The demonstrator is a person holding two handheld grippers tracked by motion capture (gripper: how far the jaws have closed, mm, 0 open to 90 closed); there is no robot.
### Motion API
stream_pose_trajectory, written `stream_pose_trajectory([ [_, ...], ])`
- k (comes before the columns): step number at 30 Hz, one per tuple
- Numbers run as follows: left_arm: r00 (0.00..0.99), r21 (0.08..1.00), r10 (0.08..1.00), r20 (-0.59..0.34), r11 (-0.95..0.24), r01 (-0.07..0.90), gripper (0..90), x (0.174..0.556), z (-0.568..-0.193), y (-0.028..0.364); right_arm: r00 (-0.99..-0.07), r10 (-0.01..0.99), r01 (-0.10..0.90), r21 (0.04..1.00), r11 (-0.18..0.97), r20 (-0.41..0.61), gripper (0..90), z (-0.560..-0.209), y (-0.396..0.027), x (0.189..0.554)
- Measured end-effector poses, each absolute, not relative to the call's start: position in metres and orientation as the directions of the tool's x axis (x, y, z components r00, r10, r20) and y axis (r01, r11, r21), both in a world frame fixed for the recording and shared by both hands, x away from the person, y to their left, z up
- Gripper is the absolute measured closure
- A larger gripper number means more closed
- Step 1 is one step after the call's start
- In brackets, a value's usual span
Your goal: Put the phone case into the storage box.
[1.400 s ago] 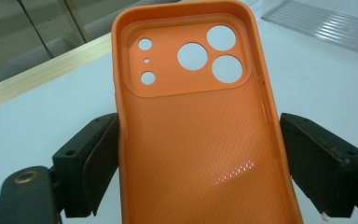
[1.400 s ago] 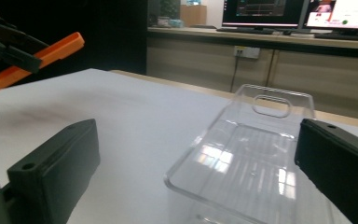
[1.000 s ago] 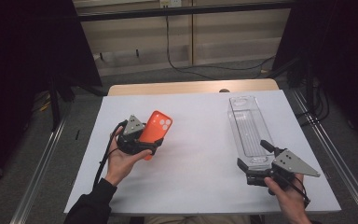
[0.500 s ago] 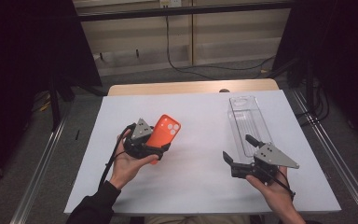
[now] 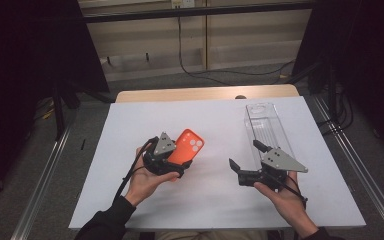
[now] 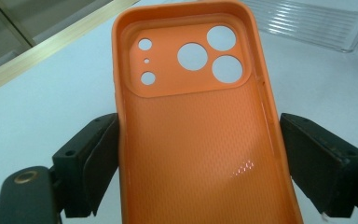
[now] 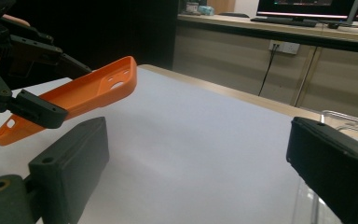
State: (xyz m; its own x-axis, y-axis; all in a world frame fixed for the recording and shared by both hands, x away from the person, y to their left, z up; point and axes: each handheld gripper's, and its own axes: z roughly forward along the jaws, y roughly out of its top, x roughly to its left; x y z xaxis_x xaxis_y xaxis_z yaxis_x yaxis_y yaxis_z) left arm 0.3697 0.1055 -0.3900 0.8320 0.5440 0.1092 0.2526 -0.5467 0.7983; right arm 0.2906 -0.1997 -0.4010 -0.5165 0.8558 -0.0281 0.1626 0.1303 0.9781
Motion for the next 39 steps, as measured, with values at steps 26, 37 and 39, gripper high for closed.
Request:
stream_pose_trajectory([
  [26, 0.842, 0.785, 0.498, 0.205, -0.598, 0.162, 15.0, 0.349, -0.4, 0.072, -0.573, 0.815, 0.346, 0.925, 0.153, 0.08, 6.5, -0.395, -0.186, 0.303],
  [37, 0.829, 0.803, 0.511, 0.229, -0.581, 0.136, 15.0, 0.343, -0.404, 0.063, -0.603, 0.789, 0.449, 0.866, 0.22, 0.113, 7.2, -0.387, -0.177, 0.314],
  [39, 0.823, 0.804, 0.513, 0.244, -0.582, 0.125, 15.0, 0.342, -0.404, 0.062, -0.604, 0.789, 0.457, 0.86, 0.229, 0.11, 10.2, -0.386, -0.176, 0.315],
])
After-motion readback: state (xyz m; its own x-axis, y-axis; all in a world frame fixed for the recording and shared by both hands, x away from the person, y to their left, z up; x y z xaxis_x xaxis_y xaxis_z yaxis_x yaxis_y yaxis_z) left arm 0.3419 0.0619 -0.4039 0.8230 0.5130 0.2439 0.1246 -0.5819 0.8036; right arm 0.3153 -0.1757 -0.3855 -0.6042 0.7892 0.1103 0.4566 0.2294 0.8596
